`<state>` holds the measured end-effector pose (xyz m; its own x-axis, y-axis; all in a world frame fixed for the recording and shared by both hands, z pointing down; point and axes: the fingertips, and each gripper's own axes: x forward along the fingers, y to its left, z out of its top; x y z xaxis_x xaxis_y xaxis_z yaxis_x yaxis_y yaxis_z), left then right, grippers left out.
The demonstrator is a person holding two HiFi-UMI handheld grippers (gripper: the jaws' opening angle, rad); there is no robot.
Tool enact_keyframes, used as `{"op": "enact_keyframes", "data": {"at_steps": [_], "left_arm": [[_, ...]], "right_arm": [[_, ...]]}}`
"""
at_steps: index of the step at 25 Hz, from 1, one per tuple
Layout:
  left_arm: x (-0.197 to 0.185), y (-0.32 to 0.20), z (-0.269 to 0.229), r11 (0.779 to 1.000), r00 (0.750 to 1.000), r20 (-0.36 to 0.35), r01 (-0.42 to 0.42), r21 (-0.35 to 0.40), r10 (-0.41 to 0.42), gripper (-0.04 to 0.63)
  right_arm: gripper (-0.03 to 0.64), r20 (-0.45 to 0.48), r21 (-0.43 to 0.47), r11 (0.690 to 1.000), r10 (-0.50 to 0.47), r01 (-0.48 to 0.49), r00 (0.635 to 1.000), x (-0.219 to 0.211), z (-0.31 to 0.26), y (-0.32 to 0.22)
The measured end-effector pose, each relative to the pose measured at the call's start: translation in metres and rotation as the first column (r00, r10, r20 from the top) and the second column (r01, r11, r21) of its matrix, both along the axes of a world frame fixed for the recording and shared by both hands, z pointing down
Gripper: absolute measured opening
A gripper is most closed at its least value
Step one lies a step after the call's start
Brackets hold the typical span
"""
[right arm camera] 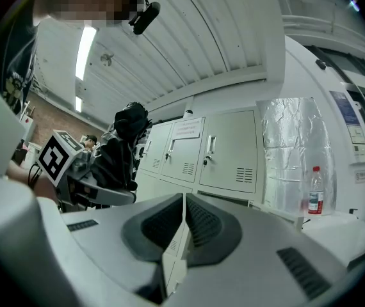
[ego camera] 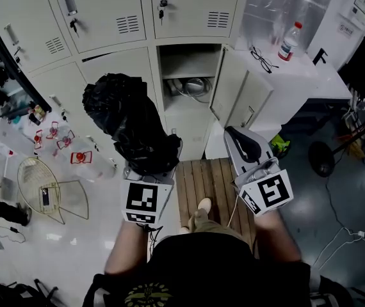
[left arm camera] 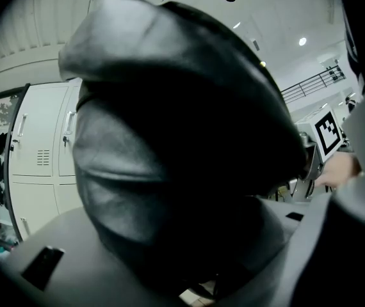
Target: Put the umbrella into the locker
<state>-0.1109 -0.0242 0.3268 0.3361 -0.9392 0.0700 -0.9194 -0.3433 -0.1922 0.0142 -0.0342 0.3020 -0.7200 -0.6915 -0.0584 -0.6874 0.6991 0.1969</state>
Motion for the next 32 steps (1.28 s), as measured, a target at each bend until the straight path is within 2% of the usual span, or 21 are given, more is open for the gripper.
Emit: {"op": "enact_keyframes", "data": {"at_steps": [6, 13, 26, 32], "left_arm": [[0.004, -0.025, 0.017, 0.999, 0.999, 0.033, 0.011, -0.051, -0.01, 0.263], [0.008, -0.055, 0.026, 0.997, 0.997, 0.072, 0.004, -0.071, 0.001, 0.263], [0.014, -0.112, 0.047, 0.993, 0.999, 0.039, -0.015, -0.117, 0.02, 0.264], [0.02, -0.134, 0.057, 0.992, 0.998, 0.052, -0.037, -0.123, 0.044, 0.264]], "right_arm": [[0.035, 0.008, -0.021, 0.999, -0.027, 0.027, 1.0, -0.003, 0.011, -0.026], [0.035, 0.017, -0.035, 0.999, -0.041, 0.041, 0.999, -0.006, 0.017, -0.059], [0.035, 0.003, -0.062, 0.997, -0.044, 0.044, 0.999, -0.008, 0.031, -0.111], [0.035, 0.001, -0.07, 0.997, -0.044, 0.044, 0.999, -0.007, 0.036, -0.136]]}}
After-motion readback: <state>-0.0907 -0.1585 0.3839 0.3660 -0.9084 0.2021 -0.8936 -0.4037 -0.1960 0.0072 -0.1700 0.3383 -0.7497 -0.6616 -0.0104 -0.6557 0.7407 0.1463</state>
